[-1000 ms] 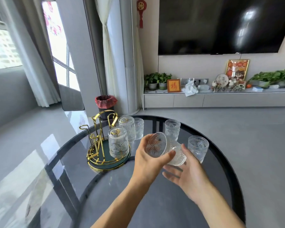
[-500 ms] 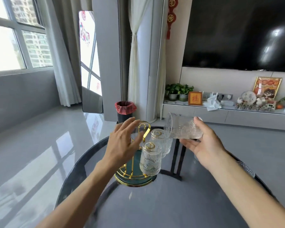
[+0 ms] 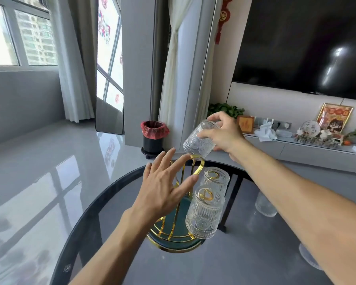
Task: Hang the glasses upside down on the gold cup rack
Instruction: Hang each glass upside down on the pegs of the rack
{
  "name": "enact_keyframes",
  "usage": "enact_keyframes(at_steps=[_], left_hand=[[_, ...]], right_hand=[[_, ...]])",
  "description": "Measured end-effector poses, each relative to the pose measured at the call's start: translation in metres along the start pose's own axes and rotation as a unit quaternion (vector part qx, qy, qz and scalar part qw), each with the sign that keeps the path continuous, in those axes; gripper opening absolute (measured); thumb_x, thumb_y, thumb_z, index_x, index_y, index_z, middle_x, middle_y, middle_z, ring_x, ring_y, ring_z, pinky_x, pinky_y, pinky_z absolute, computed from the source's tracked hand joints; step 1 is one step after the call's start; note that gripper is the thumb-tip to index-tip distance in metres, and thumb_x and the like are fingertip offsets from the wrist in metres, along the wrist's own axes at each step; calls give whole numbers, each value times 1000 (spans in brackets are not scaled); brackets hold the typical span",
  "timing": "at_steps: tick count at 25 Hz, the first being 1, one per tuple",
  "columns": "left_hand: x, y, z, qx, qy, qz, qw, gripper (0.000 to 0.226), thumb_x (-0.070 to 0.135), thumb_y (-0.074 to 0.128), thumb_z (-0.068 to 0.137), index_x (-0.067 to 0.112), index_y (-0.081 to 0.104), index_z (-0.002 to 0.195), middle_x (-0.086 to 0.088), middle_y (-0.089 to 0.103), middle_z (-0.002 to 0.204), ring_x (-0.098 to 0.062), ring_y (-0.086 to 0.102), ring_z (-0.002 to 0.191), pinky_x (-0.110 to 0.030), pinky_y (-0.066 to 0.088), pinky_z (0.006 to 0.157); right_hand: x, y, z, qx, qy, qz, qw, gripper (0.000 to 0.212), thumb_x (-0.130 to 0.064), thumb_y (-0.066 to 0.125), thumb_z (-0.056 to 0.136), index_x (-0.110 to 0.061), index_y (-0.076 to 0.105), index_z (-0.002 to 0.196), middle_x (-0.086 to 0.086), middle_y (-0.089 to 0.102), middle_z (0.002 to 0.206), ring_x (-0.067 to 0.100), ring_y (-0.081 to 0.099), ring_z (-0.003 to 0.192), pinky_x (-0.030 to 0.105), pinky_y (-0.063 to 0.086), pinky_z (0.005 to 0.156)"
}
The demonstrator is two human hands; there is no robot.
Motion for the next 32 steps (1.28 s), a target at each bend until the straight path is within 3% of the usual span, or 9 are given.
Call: enact_keyframes(at_steps=[3,7,12,14,17,21,24,29,32], left_hand=[[-3,-4,4,13,4,-21,1000,61,78,27,85,53,36,141,8,21,161,-16,9,149,-54,7,119],[-3,-2,3,22,10,-33,999,60,78,27,86,53,37,139,9,26,159,-14,14,148,-51,7,118],[-5,1,2,26,11,-21,999,57,75,30,89,54,32,142,9,28,159,-13,15,147,-50,7,119],[-3,1,0,25,10,-18,999,58,75,29,89,54,31,143,8,29,158,-13,15,146,-48,7,118],[1,0,-1,28,12,-13,999,59,76,27,88,53,31,142,8,31,157,-13,17,146,-46,5,118],[1,0,-2,23,9,-21,999,60,75,28,88,50,33,143,8,30,157,-12,17,146,-49,9,119],[3,-1,-4,14,11,-19,1000,60,71,27,90,48,32,145,7,28,159,-13,16,146,-49,12,118],[1,1,-5,9,2,-21,1000,59,68,25,93,47,28,147,5,25,160,-14,13,147,-50,9,119],[2,3,-5,13,4,-16,1000,58,70,23,93,48,26,147,5,25,160,-14,12,148,-47,4,120]], right_hand=[[9,15,9,-36,-14,-110,993,48,-30,84,57,-31,60,99,-4,55,108,20,58,95,46,61,69],[13,17,15,-62,26,-108,992,44,-27,85,61,-29,61,97,-1,54,115,20,58,97,36,61,56],[18,32,9,-144,-12,-176,974,41,-17,84,63,-23,61,96,0,57,109,18,58,88,39,58,69],[22,38,10,-163,13,-157,974,34,-12,80,67,-18,60,94,3,61,98,17,58,77,36,53,63],[27,43,15,-195,67,-137,969,30,-6,80,63,-16,62,85,10,71,94,25,63,87,37,52,63],[34,53,20,-242,117,-162,950,26,-11,82,63,-14,69,85,9,72,99,26,62,100,40,56,78],[37,54,22,-268,137,-167,939,14,-19,81,71,-17,71,81,5,71,92,22,62,84,37,57,75],[41,47,19,-241,119,-173,948,8,-25,74,83,-20,73,77,-2,63,67,13,54,61,24,48,47],[47,36,13,-188,95,-145,967,5,-21,75,81,-18,71,82,0,65,79,14,57,75,29,47,53]])
Point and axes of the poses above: each hand's wrist, its own z-axis towards the middle knuckle, its own y-axis out of the palm, x = y × z, the point moved 2 cm from there along z, towards the middle knuckle
